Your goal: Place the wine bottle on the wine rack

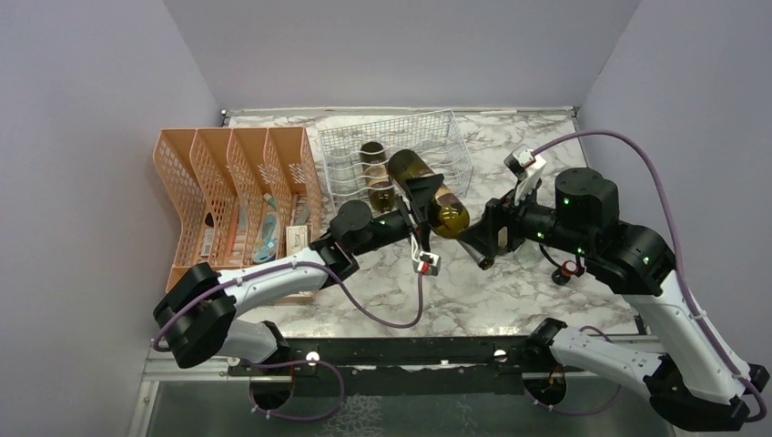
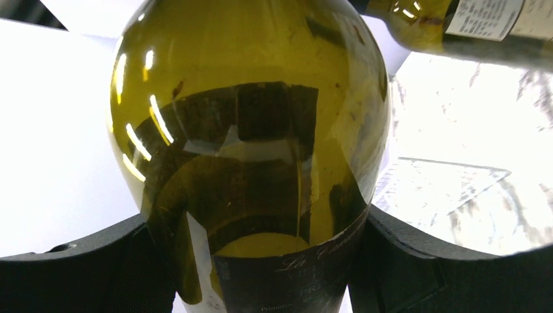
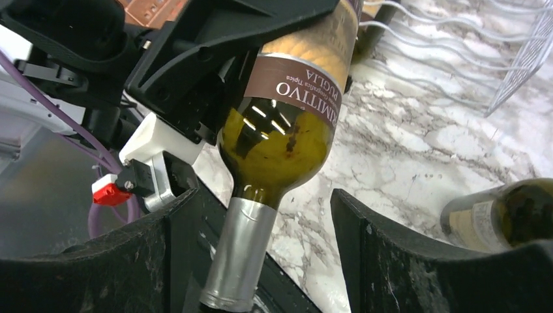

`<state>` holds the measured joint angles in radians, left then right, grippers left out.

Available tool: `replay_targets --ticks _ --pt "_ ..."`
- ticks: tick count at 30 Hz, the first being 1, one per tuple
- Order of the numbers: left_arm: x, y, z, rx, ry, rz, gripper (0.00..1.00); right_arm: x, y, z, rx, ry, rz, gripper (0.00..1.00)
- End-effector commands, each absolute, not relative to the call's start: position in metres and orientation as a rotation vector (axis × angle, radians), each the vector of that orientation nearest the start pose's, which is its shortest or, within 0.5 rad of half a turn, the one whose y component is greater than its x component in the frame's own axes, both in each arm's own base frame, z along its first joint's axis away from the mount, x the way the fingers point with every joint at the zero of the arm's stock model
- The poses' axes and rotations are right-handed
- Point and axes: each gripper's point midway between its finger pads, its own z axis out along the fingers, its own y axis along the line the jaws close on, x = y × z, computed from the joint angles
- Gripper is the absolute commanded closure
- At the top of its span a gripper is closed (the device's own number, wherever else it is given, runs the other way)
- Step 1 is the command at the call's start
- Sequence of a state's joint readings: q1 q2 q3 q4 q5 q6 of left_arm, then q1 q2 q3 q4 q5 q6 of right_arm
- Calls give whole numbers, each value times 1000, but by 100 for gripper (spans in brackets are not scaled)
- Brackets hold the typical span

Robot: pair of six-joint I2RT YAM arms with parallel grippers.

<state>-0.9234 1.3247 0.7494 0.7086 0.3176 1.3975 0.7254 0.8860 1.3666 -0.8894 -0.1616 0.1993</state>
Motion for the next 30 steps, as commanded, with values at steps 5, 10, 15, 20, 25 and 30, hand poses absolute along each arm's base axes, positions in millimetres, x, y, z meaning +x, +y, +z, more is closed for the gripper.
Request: replay_targets --ticks 5,10,15,20,25,30 --pt "256 -374 381 1351 36 460 100 158 194 296 -633 2175 723 29" --pt "267 -376 383 1373 44 529 100 161 191 273 -586 2241 686 32" --pt "276 -374 377 1403 59 589 100 174 195 261 -554 2249 653 39" --pt "275 -374 376 1411 57 590 100 183 203 254 -556 2252 649 47" --pt "276 -374 383 1388 102 535 100 187 208 249 -552 2258 655 59" --pt "274 -373 384 1387 126 493 100 190 206 247 -533 2250 638 92"
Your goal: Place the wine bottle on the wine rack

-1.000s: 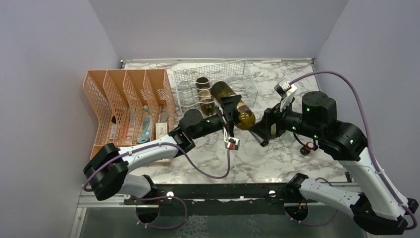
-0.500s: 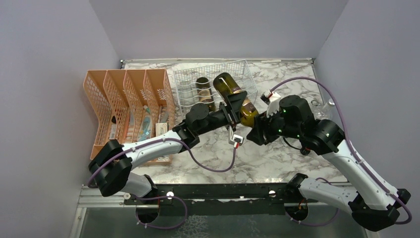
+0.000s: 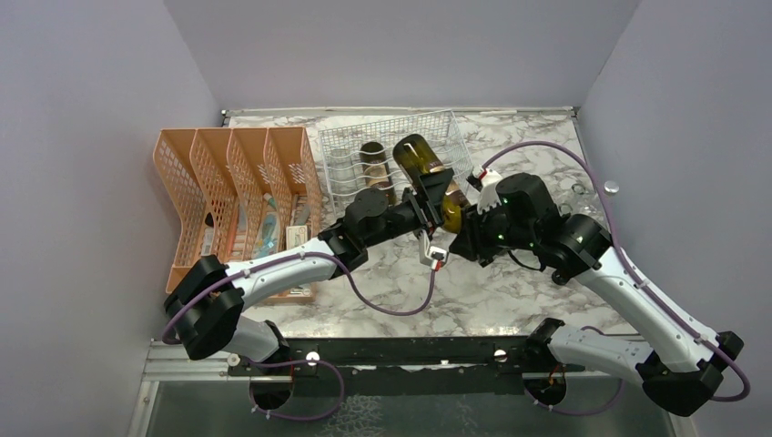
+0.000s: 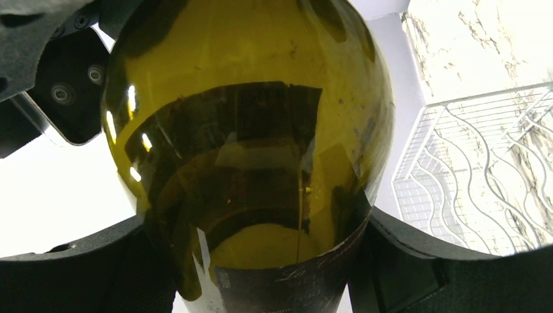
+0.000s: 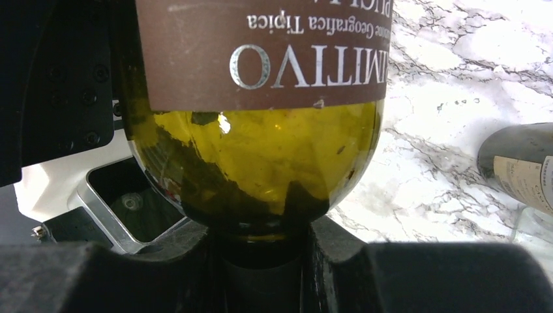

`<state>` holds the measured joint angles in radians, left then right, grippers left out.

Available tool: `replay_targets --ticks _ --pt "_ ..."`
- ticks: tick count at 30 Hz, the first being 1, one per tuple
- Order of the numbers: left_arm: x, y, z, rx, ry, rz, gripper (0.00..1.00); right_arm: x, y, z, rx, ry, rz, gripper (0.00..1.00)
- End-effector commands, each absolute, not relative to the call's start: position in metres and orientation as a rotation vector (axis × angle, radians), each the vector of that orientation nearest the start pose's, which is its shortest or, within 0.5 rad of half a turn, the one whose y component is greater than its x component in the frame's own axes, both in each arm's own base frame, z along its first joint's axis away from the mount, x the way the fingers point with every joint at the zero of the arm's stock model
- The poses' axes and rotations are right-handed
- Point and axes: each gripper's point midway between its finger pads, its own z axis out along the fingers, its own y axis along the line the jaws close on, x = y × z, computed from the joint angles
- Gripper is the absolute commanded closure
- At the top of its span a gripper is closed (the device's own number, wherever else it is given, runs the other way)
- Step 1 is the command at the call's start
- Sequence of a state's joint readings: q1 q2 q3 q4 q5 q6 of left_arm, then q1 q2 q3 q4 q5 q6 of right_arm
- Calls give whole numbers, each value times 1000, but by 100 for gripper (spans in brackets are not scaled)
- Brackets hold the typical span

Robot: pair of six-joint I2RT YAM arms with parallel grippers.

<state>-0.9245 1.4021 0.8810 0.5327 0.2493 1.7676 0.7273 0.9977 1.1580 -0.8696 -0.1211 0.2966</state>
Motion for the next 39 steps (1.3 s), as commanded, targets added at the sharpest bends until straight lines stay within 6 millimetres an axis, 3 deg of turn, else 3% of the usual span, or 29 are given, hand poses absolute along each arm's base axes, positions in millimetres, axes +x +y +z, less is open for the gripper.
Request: replay_targets --ticks 1,3,4,5,6,7,14,18,21,23,26,30,32,35,39 --pt "274 -373 384 1388 130 489 100 191 205 248 -528 2243 634 98" --pt "275 -373 382 1391 139 484 99 194 203 253 -513 2222 619 99" --pt "275 -373 380 1393 147 477 68 196 202 256 -506 2209 613 99" --pt "276 -374 378 1394 157 465 31 198 201 260 -496 2190 608 99" --pt "277 -374 375 1399 166 459 5 200 200 264 -484 2172 605 99" --pt "278 -375 370 1408 168 460 1 202 199 269 -473 2154 603 99" --pt "276 -376 342 1473 147 475 1 216 181 300 -315 2041 540 99" --pt "276 -374 338 1475 172 454 1 220 173 305 -257 2023 507 99" --pt "275 -369 344 1434 250 379 1 219 172 296 -261 2049 498 99" --pt "278 -361 361 1349 377 281 1 218 173 287 -263 2071 494 99" --pt "286 -342 387 1181 578 148 1 216 173 275 -263 2099 491 99" --pt "291 -317 402 998 758 2 1 212 175 257 -291 2137 491 99" --pt "301 -299 412 806 914 -89 1 210 178 246 -331 2165 494 99" --pt "308 -278 417 590 1049 -191 1 203 184 226 -407 2212 517 99" --pt "293 -270 413 468 1112 -379 1 193 195 202 -485 2269 574 99"
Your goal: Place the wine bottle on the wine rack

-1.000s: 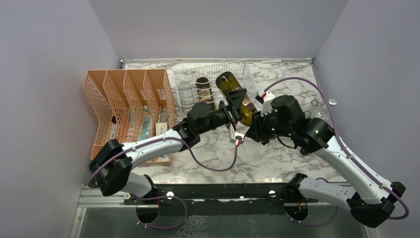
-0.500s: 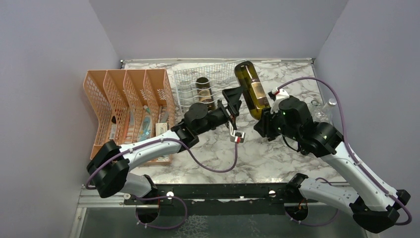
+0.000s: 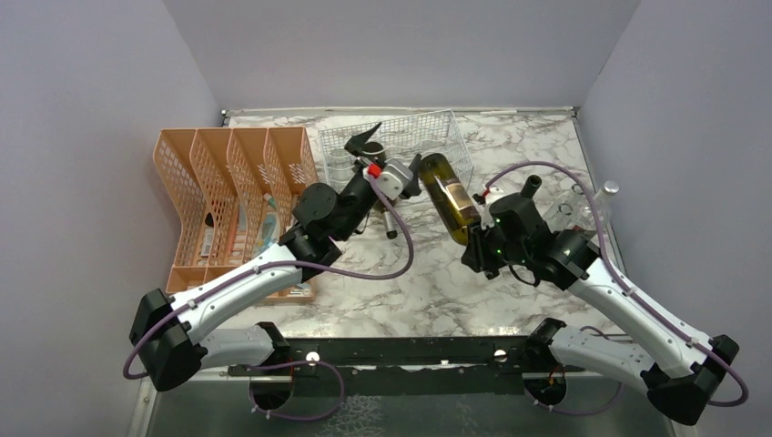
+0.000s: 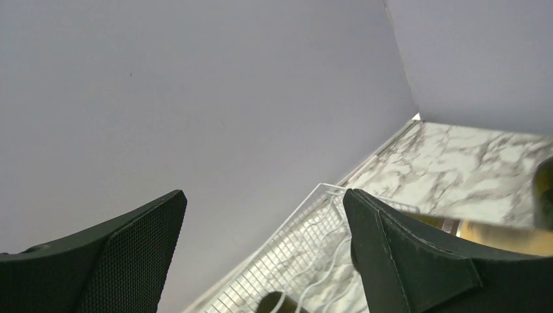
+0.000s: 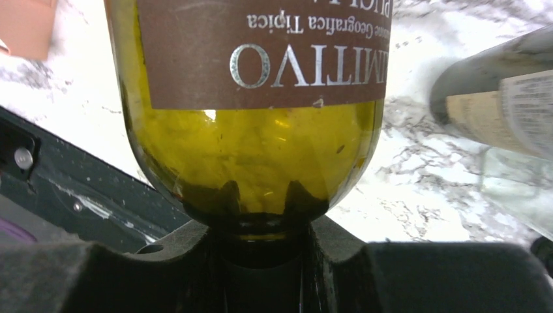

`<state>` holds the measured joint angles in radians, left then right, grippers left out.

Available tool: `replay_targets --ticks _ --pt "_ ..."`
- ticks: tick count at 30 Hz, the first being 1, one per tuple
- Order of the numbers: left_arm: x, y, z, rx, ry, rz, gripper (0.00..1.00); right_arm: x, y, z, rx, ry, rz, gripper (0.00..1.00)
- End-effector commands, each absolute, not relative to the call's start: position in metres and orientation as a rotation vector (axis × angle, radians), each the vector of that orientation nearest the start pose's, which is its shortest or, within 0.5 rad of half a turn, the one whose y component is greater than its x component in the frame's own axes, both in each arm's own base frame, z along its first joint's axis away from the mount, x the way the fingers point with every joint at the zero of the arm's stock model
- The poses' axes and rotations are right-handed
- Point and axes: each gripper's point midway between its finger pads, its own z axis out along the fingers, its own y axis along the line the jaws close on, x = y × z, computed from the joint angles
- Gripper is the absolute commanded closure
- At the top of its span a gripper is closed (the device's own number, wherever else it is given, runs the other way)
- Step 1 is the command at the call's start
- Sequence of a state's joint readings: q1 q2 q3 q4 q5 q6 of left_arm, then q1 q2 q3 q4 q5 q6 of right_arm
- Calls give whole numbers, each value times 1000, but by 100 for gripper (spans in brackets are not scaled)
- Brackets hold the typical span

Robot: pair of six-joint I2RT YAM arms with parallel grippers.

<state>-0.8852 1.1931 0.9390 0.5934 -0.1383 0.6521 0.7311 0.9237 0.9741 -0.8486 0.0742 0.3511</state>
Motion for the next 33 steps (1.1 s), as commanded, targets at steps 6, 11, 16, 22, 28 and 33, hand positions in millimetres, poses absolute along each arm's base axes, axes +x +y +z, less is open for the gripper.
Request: replay_targets --ticks 6,11,16,22,28,33 --pt "285 -262 394 384 1249 -492 1 190 204 171 -518 2349 596 99" --pt "292 -262 384 408 1358 -441 1 192 208 148 -505 2402 587 99" --pt "295 -262 377 415 1387 -413 1 188 212 126 -489 2473 597 99" --pt "304 -251 371 334 1442 -361 1 192 215 111 -454 2524 575 99" --pt "299 -256 377 354 1428 -410 1 214 219 105 -367 2502 521 99" --pt "298 -258 381 350 1428 -425 1 227 228 100 -338 2502 509 99"
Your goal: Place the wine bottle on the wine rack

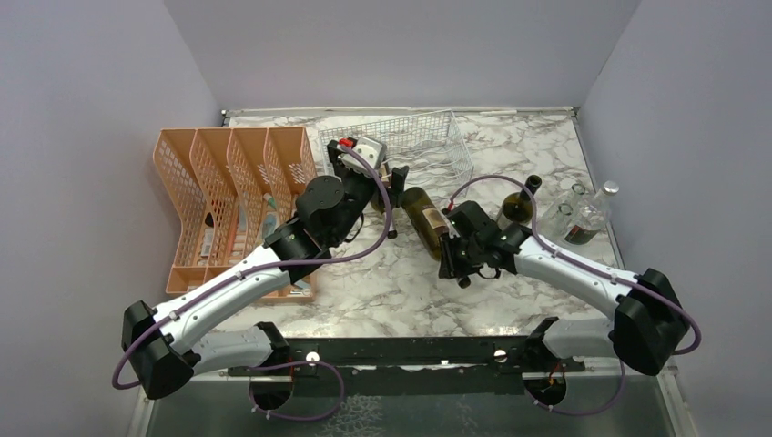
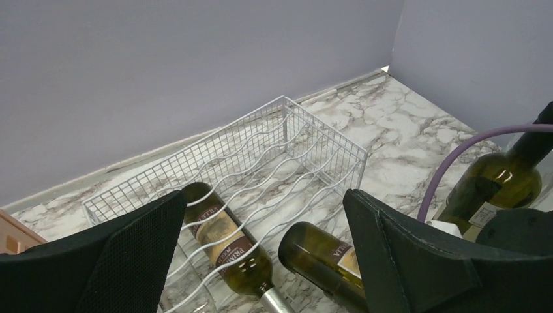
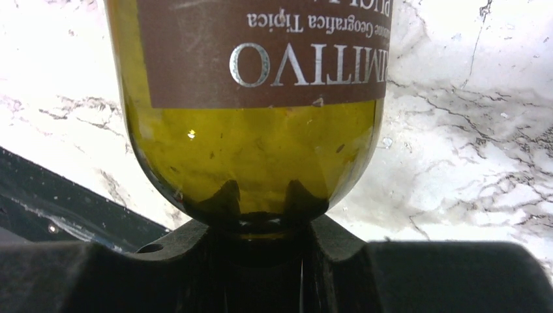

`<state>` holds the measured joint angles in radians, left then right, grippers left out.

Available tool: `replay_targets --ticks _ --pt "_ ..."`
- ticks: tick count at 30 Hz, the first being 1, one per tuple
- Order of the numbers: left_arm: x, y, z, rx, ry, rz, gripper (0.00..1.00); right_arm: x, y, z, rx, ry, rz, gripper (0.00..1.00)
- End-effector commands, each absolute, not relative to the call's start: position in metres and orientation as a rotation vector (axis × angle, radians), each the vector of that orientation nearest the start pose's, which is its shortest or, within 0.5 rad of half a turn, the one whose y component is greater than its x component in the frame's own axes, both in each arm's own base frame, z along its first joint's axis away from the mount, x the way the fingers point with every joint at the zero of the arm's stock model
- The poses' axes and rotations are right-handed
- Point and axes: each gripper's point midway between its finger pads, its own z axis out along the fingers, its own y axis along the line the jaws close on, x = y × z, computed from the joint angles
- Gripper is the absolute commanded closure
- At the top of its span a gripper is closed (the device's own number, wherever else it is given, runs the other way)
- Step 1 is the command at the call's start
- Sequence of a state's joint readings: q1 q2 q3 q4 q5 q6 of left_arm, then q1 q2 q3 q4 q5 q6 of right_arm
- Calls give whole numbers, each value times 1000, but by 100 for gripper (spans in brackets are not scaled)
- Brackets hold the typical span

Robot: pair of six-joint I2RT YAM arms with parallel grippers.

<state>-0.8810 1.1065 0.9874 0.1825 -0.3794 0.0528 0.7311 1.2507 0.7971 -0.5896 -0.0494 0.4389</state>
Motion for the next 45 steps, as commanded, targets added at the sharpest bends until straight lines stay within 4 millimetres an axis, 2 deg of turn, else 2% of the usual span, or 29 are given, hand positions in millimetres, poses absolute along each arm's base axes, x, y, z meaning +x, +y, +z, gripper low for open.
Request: replay_targets --ticks 1,14,27,32,40,45 --pt "297 -257 382 343 1427 -428 1 228 229 99 -333 2504 509 99" --pt "293 -249 388 321 1414 -434 1 261 239 96 -254 2426 464 99" --pt "288 -246 395 340 1427 -436 1 326 271 78 -183 2351 377 99" --pt "286 -244 395 341 1433 -441 1 341 278 70 -146 2348 361 99" --pt "284 -241 393 349 1448 -425 1 369 275 62 -102 2363 316 99" --pt "283 -241 390 355 1456 -431 1 383 281 61 -174 2369 318 94"
